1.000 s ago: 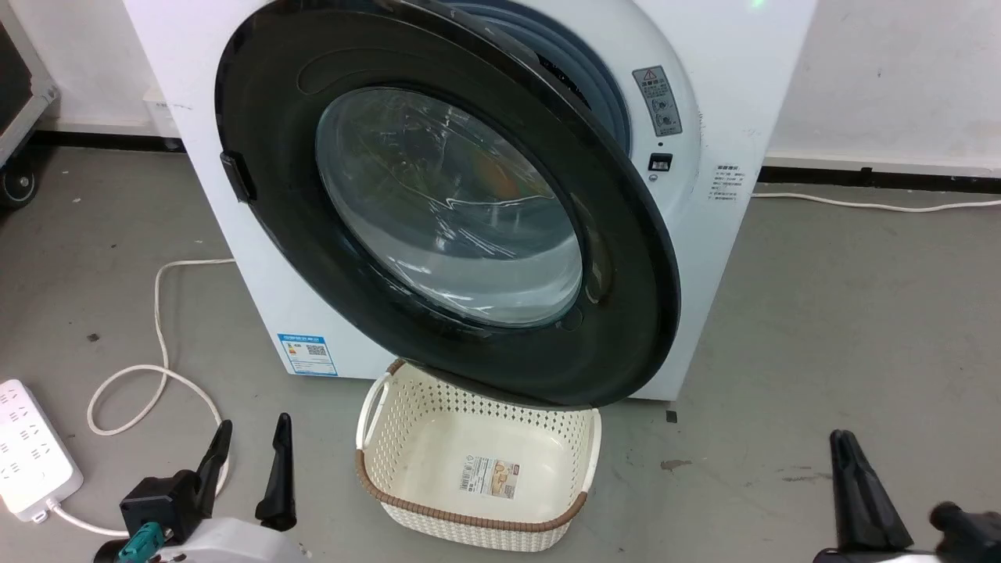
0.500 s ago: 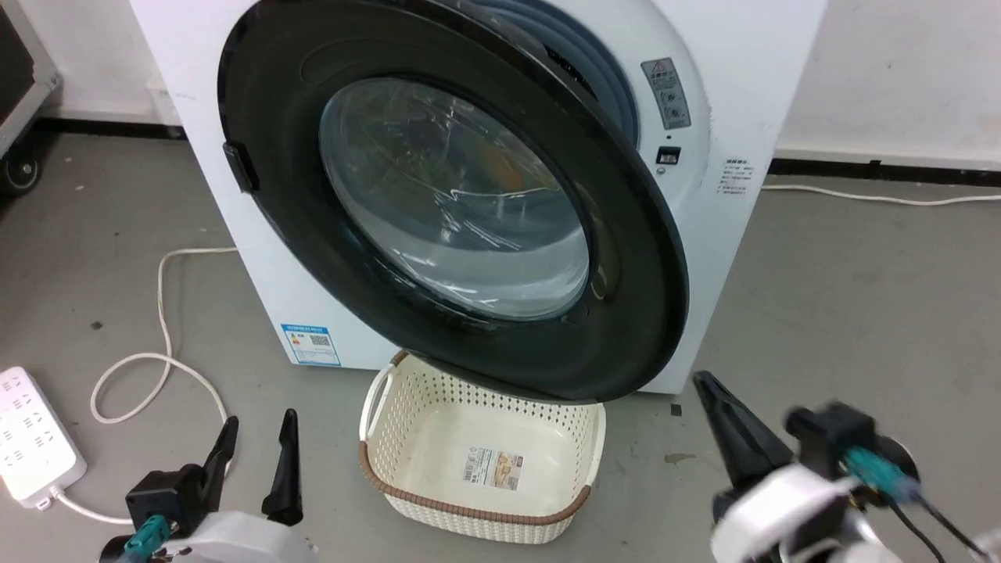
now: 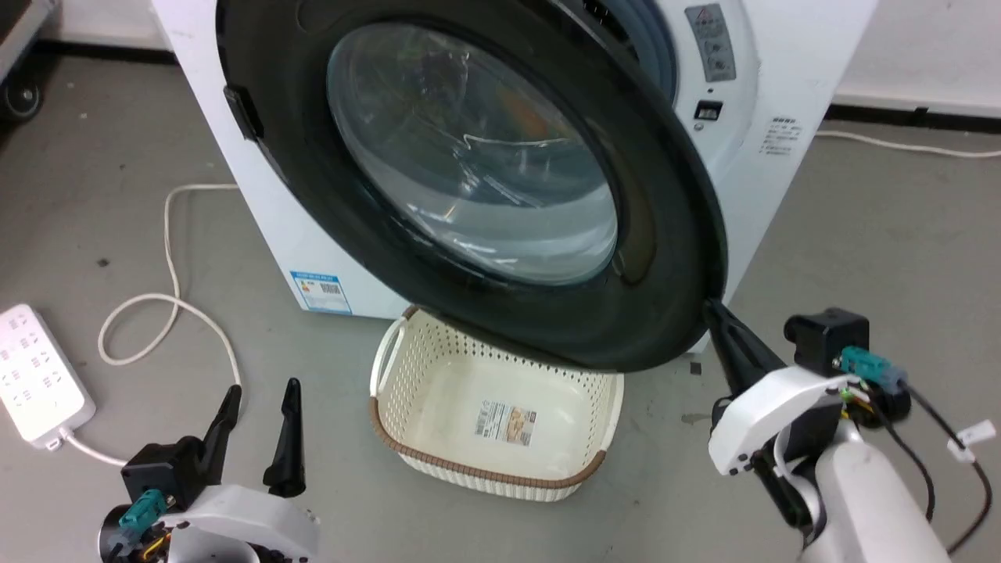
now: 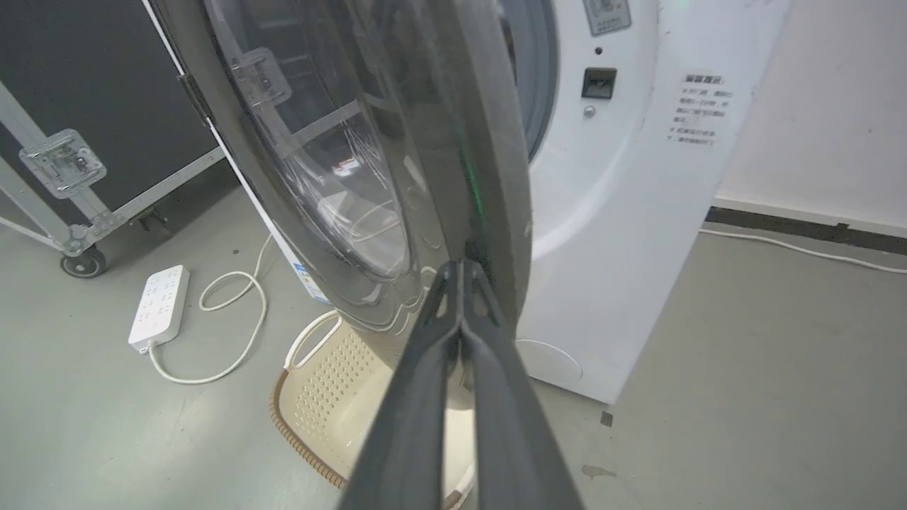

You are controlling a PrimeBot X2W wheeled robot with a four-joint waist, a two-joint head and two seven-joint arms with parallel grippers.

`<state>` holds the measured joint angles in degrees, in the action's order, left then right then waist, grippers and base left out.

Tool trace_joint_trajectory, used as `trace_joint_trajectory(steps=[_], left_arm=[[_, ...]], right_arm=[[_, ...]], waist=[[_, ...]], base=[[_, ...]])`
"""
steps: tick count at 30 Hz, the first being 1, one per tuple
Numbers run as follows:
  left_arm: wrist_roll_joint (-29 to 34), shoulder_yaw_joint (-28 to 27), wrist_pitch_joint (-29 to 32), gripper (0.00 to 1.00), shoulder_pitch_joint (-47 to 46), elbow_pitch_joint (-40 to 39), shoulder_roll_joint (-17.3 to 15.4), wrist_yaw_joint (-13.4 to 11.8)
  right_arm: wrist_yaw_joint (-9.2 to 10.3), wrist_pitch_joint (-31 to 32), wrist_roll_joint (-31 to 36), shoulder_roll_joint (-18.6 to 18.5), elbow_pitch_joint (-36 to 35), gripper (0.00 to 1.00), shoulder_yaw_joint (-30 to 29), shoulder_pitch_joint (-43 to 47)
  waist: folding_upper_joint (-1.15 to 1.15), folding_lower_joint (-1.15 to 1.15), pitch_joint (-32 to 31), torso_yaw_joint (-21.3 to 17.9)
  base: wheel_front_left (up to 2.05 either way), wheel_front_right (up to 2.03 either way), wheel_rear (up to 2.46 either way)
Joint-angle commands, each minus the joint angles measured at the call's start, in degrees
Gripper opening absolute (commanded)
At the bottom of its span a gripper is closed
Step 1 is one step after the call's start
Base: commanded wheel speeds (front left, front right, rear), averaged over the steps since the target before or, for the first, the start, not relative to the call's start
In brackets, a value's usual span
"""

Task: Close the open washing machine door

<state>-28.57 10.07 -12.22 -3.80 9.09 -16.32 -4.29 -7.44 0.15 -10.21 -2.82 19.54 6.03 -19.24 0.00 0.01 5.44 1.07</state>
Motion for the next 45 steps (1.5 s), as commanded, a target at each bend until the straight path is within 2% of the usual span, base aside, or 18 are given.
trace_joint_trajectory(steps=[1,13,32,45], left_arm=[[-0.47,-0.09,-0.35,1.00,-0.75,0.03,-0.02,0.34],[-0.85,-0.17,-1.08,1.00,-3.54,0.12,-0.46,1.39],[-0.97,-0.43,-1.82,1.00,-8.41,0.19,-2.04,3.31],[-0.46,-0.50,-2.36,1.00,-9.25,1.17,-1.93,3.63]], right_arm=[[-0.05,-0.49,-0.36,-0.06,0.48,0.00,-0.24,-1.03],[-0.05,-5.30,0.67,-0.06,8.15,0.00,-7.28,-10.80],[-0.05,-11.35,8.20,-0.06,20.95,0.00,-17.66,-30.95],[-0.05,-14.59,11.59,-0.06,27.05,0.00,-21.61,-37.08]], waist=[[0.00,-0.01,0.55,0.25],[0.00,-0.01,4.81,0.71],[0.00,-0.01,13.83,1.66],[0.00,-0.01,13.39,1.38]], base=[[0.00,0.00,0.00],[0.00,0.00,0.00],[0.00,0.00,0.00],[0.00,0.00,0.00]])
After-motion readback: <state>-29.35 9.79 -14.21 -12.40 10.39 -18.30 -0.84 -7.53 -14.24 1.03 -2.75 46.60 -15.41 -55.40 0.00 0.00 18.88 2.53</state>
